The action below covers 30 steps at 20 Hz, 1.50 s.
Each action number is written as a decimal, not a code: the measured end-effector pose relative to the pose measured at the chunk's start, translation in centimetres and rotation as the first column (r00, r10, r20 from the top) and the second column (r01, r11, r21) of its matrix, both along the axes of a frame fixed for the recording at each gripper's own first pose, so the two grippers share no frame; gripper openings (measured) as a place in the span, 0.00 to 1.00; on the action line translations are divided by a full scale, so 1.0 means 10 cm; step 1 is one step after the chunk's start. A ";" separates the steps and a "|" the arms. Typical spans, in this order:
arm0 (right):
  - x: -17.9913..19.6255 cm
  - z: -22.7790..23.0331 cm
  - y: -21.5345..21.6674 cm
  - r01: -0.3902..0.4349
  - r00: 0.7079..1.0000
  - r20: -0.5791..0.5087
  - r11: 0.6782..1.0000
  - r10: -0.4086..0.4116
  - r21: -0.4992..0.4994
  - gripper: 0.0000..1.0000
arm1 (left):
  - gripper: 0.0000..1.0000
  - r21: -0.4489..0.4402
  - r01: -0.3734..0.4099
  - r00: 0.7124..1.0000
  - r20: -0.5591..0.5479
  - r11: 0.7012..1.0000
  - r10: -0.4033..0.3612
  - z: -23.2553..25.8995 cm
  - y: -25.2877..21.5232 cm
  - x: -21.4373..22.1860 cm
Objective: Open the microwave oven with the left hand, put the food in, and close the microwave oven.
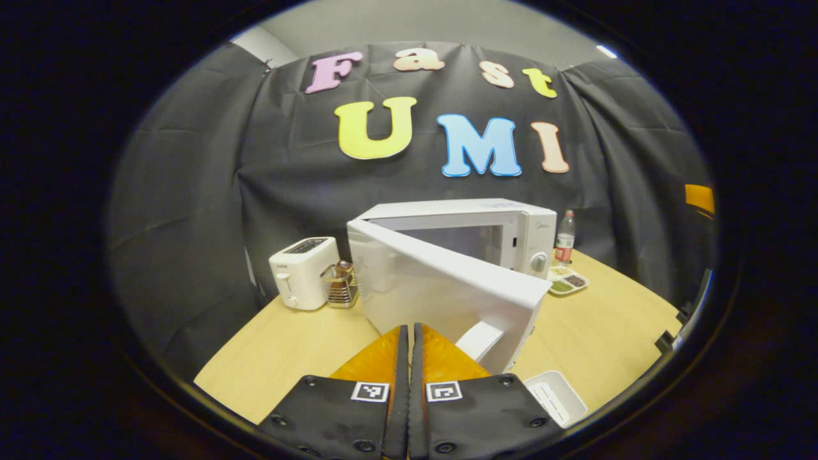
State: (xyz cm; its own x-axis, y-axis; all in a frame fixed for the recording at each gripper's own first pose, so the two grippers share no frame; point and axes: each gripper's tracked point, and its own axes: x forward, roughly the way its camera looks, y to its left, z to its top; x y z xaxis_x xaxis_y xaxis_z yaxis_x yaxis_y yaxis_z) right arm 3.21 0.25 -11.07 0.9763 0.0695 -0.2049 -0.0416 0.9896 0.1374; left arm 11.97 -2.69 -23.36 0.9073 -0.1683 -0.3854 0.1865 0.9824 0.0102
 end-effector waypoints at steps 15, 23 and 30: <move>0.48 -0.19 0.08 0.074 0.996 -0.057 0.997 -0.075 -0.031 0.98 | 0.07 -0.070 0.222 0.975 -0.006 0.973 -0.223 -0.18 -0.97 0.96; 0.67 -0.27 0.09 0.125 0.989 -0.073 0.991 -0.129 -0.049 0.98 | 0.07 -0.070 0.263 0.964 -0.009 0.962 -0.264 -0.31 -1.12 1.46; 0.82 -0.31 0.11 0.152 0.984 -0.079 0.985 -0.158 -0.076 0.98 | 0.07 -0.090 0.276 0.961 -0.002 0.957 -0.277 -0.40 -1.27 1.80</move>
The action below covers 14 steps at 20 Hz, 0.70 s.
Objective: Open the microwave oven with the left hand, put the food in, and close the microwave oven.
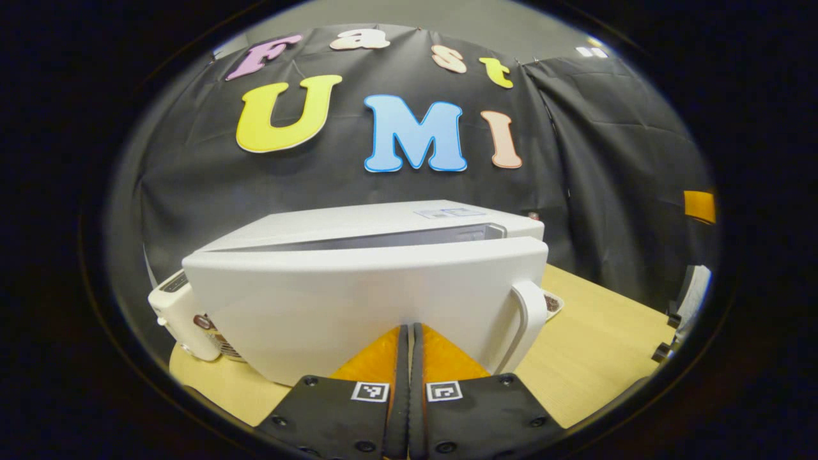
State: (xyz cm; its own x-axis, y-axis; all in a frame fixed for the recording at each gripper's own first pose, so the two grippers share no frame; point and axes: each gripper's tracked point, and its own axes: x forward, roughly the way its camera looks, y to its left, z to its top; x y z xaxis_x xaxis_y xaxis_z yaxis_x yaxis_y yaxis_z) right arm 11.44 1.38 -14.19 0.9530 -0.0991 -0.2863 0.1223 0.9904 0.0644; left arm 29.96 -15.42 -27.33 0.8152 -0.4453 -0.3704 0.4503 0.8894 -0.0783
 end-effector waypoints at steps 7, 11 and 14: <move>0.23 -0.05 0.11 -0.022 1.000 -0.019 0.999 0.022 -0.040 0.98 | 0.07 -0.058 -0.018 1.000 -0.017 0.998 0.017 -0.04 -0.07 0.27; 0.32 -0.10 0.22 -0.053 0.998 -0.024 0.997 0.052 -0.049 0.98 | 0.07 -0.092 -0.029 1.000 -0.016 0.995 0.027 -0.04 -0.14 0.31; 0.34 -0.07 0.34 -0.077 0.997 -0.017 0.997 0.076 -0.023 0.98 | 0.07 -0.061 -0.025 1.000 -0.014 0.998 0.024 -0.07 -0.26 0.35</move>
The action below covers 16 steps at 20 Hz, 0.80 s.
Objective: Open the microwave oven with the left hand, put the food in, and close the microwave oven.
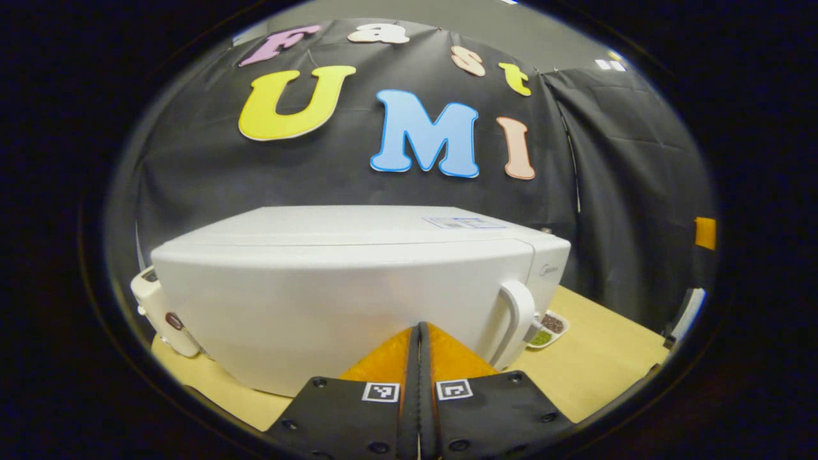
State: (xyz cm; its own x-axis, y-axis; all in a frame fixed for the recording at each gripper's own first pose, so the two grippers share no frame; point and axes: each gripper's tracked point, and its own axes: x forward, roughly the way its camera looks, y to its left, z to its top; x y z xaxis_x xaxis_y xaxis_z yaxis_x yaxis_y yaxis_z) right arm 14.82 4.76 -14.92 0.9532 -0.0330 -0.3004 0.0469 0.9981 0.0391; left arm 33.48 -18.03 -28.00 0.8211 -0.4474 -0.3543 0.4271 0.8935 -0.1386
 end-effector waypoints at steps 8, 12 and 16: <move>-0.29 0.28 0.23 -0.122 0.990 0.080 0.992 0.120 0.019 0.98 | 0.07 -0.029 -0.082 0.987 0.133 0.996 0.085 0.90 0.24 -0.65; -0.57 0.43 0.20 -0.173 0.979 0.117 0.984 0.167 0.041 0.98 | 0.07 -0.033 -0.143 0.972 0.182 0.989 0.147 1.32 0.45 -1.13; -0.96 0.53 0.10 -0.197 0.973 0.134 0.978 0.187 0.067 0.98 | 0.05 -0.042 -0.198 0.957 0.207 0.979 0.202 1.63 0.60 -1.62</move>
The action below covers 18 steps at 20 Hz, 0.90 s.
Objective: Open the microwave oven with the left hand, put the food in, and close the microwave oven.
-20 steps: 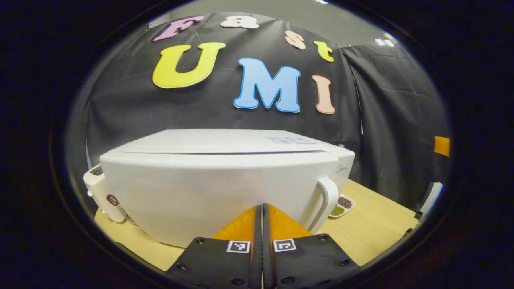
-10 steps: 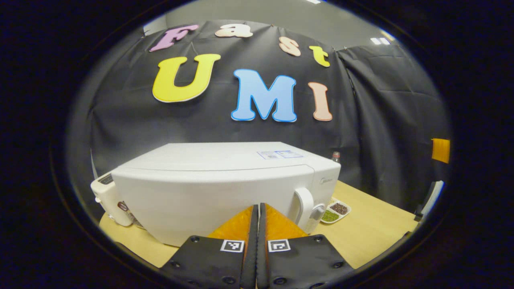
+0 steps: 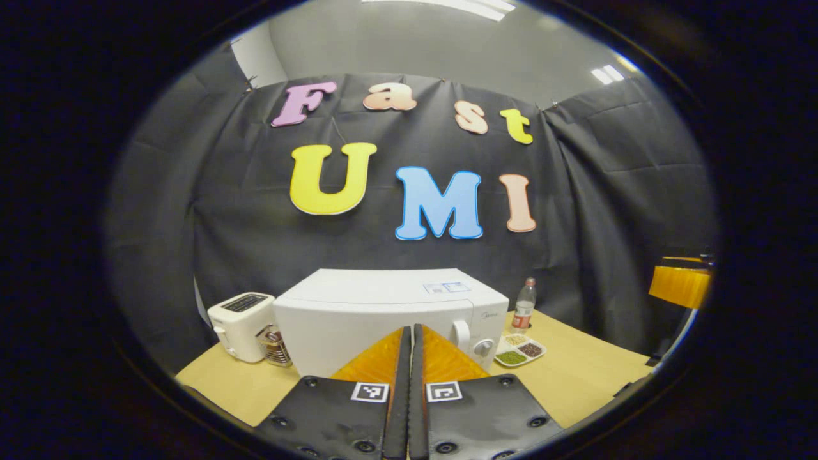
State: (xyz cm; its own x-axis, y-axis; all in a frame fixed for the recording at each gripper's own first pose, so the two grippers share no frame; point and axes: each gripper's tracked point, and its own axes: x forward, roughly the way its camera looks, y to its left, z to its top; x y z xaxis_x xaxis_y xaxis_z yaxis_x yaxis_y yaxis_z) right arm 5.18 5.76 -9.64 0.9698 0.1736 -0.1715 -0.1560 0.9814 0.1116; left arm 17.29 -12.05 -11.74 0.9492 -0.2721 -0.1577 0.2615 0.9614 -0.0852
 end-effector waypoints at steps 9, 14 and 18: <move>-0.51 0.25 -0.21 -0.031 0.998 0.057 0.999 0.031 -0.007 0.98 | 0.07 0.036 -0.076 0.995 0.074 0.996 0.073 0.57 0.30 -1.01; -0.54 0.36 -0.14 -0.021 0.996 0.083 1.000 0.021 0.002 0.98 | 0.07 0.041 -0.115 0.989 0.095 0.992 0.111 0.74 0.58 -1.29; -0.59 0.44 -0.01 -0.017 0.996 0.091 1.000 0.017 -0.001 0.98 | 0.13 0.049 -0.141 0.985 0.109 0.989 0.135 0.82 0.83 -1.42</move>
State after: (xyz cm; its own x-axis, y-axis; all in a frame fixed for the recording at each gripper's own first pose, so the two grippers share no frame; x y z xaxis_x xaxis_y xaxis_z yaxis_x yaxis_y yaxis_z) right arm -0.71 5.68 -5.29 0.9783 0.1899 -0.0826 -0.1818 0.9786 0.0960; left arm 3.05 -3.74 -3.58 0.9892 -0.1305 -0.0663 0.1302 0.9914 -0.0092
